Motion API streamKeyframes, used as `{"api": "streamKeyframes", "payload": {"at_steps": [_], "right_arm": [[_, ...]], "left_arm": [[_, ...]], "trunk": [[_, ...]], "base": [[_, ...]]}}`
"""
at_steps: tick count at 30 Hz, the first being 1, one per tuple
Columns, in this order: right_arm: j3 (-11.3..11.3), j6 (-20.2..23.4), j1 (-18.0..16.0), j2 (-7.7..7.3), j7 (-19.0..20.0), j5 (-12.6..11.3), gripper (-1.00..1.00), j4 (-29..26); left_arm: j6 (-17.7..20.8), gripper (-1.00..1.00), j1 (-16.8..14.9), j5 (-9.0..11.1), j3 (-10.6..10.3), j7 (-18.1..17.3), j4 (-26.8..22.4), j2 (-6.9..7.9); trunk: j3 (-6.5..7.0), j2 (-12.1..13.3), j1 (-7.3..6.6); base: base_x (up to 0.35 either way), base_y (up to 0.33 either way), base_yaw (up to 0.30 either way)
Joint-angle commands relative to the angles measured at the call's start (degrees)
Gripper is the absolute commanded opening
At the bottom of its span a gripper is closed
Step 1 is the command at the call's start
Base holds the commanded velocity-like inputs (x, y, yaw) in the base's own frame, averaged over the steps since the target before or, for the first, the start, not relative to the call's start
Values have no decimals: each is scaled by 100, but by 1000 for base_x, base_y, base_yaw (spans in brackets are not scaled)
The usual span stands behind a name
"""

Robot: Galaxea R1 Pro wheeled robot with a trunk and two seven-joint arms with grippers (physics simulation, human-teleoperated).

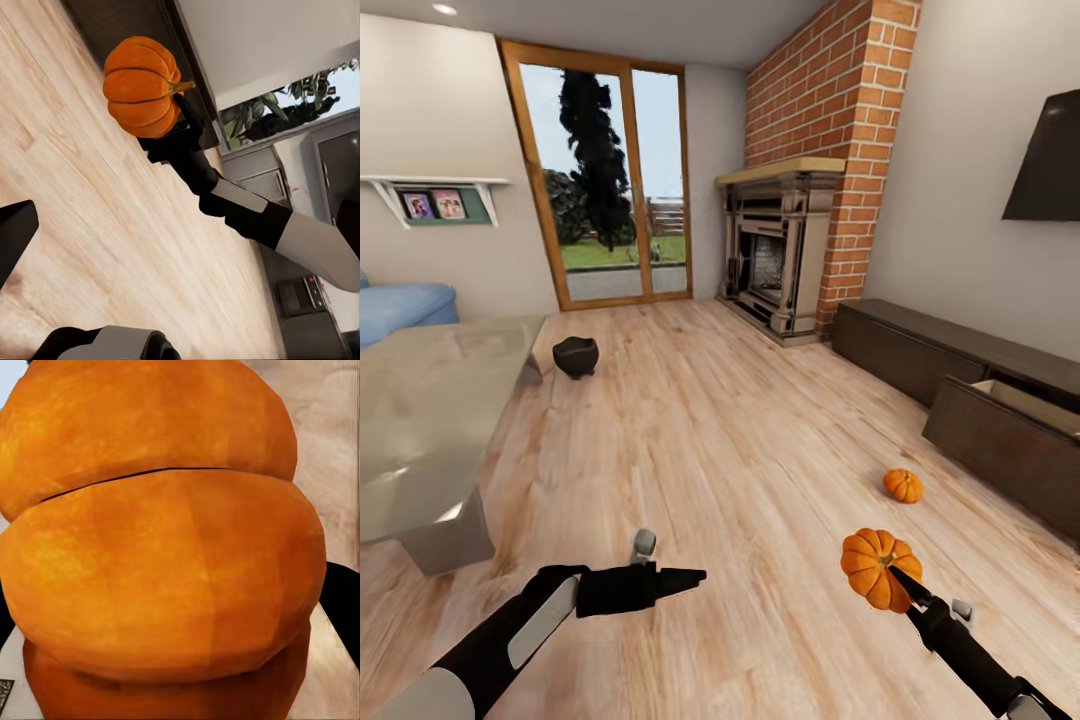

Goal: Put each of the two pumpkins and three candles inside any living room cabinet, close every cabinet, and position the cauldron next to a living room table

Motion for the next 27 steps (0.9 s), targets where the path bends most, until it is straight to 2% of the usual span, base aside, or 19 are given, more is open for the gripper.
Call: {"api": "streamKeyframes", "payload": {"at_steps": [1,21,27], "right_arm": [[-21,63,-6,0,14,-48,-100,0],[-25,63,-7,0,14,-48,-100,0],[-43,70,-11,-8,14,-48,-100,-6]], "left_arm": [[37,100,-4,51,-19,4,-9,7],[25,100,-4,44,-25,-3,-55,7],[24,100,-4,44,-25,-3,-61,7]], "trunk": [[-1,-2,2],[73,-2,2],[78,-2,2]], "base": [[333,0,-273],[333,0,-272],[258,0,-70]]}}
